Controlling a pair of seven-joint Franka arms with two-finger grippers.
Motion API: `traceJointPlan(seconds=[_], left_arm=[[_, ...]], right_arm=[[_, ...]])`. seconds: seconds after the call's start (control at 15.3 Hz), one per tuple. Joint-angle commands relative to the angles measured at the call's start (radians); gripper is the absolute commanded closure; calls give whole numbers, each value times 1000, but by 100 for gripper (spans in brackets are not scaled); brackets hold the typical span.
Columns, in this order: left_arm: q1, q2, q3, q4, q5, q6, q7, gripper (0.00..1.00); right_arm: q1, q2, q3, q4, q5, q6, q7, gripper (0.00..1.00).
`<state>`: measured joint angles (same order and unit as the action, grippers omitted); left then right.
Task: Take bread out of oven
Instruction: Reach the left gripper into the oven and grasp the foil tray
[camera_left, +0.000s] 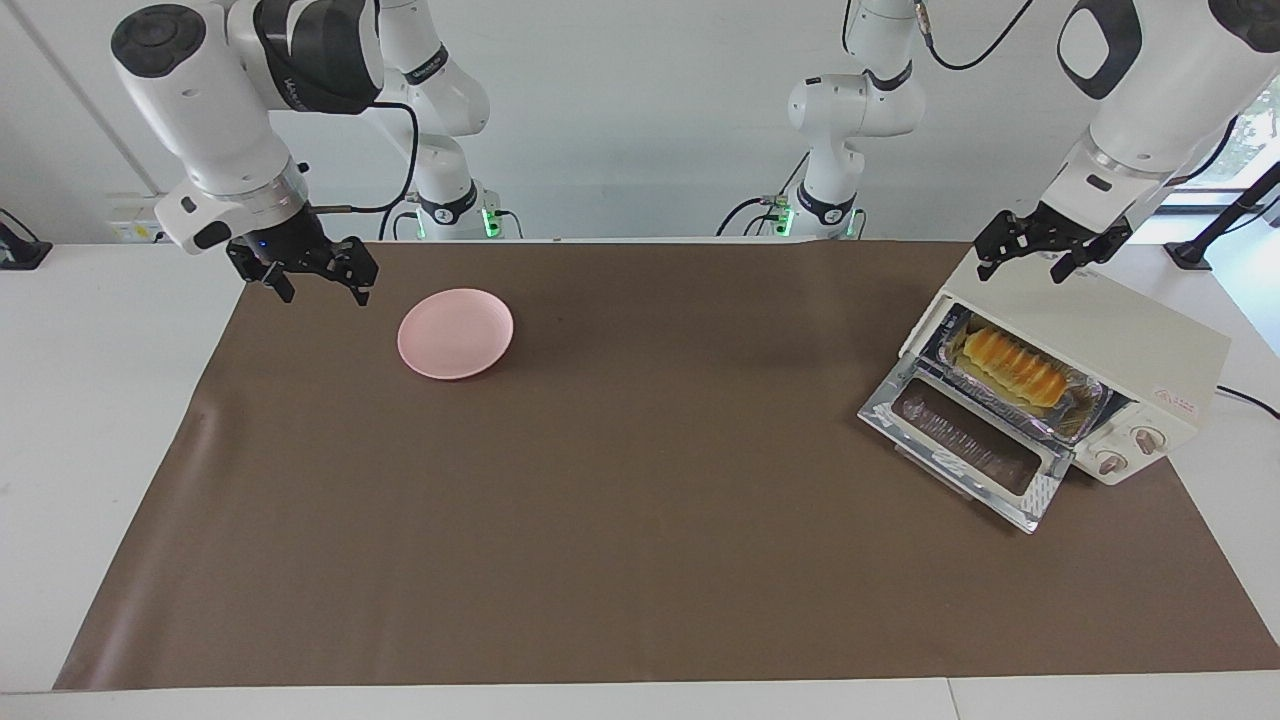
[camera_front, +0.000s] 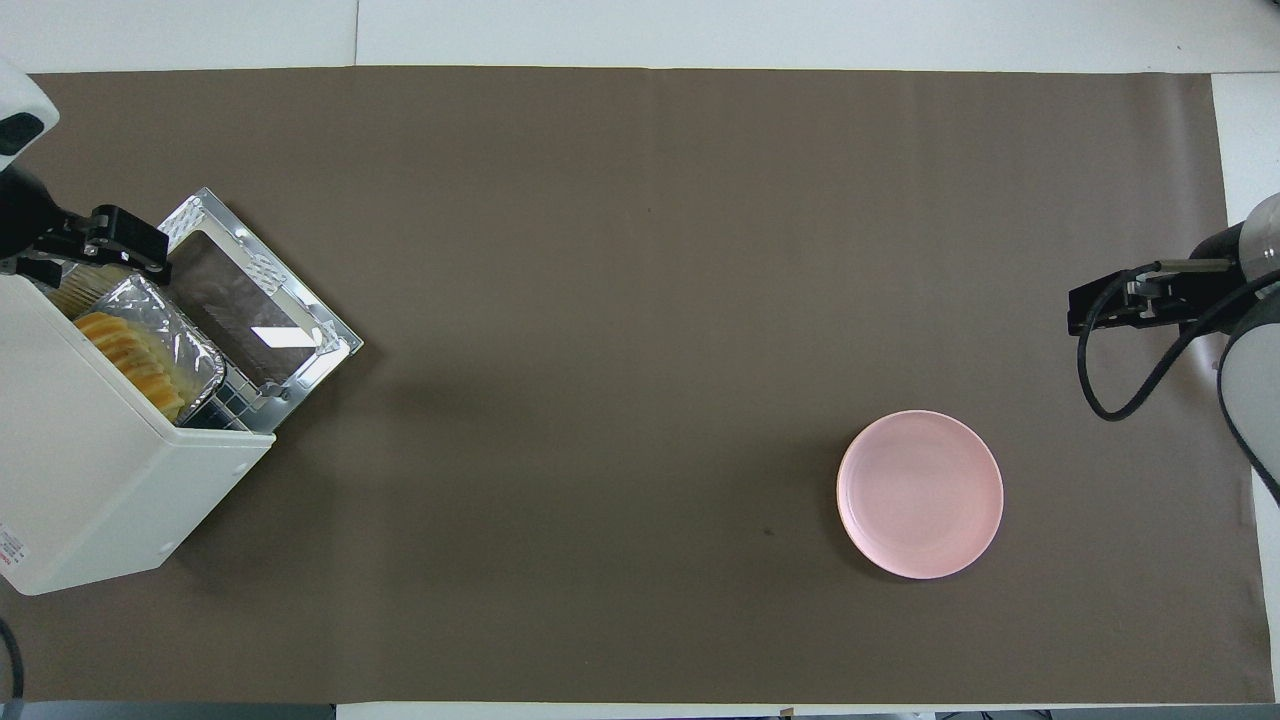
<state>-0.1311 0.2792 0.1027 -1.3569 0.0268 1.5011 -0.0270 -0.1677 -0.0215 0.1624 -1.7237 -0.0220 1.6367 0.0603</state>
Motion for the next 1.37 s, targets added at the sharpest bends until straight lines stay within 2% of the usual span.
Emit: traceJointPlan(seconds=[0.0, 0.26, 0.85, 1.04, 1.3], left_arm=[[-13, 139, 12, 144, 25, -15, -97, 0], [-15, 169, 12, 105, 105, 71, -189, 0], [4, 34, 14, -270, 145, 319, -427, 0], [4, 15, 12, -339, 150, 369, -493, 0], [5, 17, 14, -376, 150, 438, -511, 0]], right_arm=[[-10, -20, 8, -16, -9, -8, -19, 0], [-10, -20, 8, -16, -9, -8, -19, 0], [-10, -20, 8, -16, -9, -8, -19, 0], [-10, -20, 8, -17, -9, -8, -19, 0], [-10, -20, 8, -17, -9, -8, -19, 0]])
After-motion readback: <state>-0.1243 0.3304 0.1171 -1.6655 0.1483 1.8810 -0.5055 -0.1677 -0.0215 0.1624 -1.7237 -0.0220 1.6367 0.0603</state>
